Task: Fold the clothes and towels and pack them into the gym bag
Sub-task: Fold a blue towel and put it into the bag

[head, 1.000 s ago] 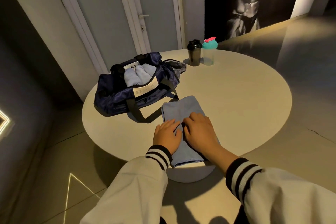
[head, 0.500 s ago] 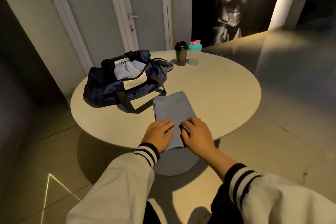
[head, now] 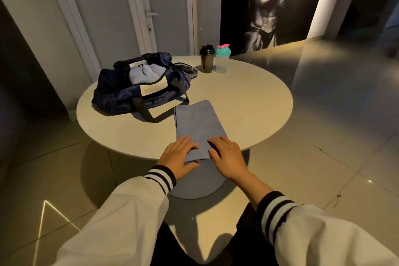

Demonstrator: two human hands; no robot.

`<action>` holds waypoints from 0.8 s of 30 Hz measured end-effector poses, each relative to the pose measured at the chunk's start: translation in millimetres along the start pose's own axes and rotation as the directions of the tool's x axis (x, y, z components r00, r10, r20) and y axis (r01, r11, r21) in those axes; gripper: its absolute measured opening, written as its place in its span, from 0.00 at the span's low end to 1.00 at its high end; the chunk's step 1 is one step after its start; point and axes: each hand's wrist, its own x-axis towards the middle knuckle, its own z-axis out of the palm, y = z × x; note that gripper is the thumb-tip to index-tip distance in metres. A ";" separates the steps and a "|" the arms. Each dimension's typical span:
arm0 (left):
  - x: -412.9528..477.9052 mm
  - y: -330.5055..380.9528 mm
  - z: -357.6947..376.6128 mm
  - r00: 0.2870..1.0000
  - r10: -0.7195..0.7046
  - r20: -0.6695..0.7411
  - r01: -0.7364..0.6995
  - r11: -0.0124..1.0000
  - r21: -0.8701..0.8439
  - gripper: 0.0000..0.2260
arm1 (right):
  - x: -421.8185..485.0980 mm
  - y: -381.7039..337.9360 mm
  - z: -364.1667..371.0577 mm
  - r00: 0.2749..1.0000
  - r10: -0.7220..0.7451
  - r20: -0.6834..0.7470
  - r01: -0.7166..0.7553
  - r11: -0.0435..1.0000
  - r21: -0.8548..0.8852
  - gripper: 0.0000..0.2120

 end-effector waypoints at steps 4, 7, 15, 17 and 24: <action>-13.7 -4.0 1.6 0.992 0.003 -0.127 -0.030 0.977 -0.212 0.12 | -12.8 3.2 -7.0 0.997 -0.060 -0.037 0.063 0.995 0.076 0.10; -16.3 -4.2 -0.4 0.986 -0.057 -0.156 -0.011 0.914 -0.406 0.11 | -19.6 3.4 -14.2 0.991 -0.125 -0.037 0.128 0.988 0.089 0.13; -0.7 6.5 -29.7 0.919 -0.358 -0.166 0.160 0.723 -0.672 0.07 | -3.6 0.0 -32.2 0.992 -0.124 -0.038 0.129 0.965 0.228 0.24; 9.5 4.5 -32.4 0.899 -0.400 -0.176 0.186 0.714 -0.675 0.08 | 9.4 -4.7 -36.6 0.992 -0.109 -0.056 0.119 0.967 0.226 0.24; 49.2 -2.1 -39.0 0.826 -0.529 -0.193 0.229 0.629 -0.743 0.14 | 61.0 -21.3 -46.1 0.989 0.121 -0.088 -0.067 0.882 0.467 0.11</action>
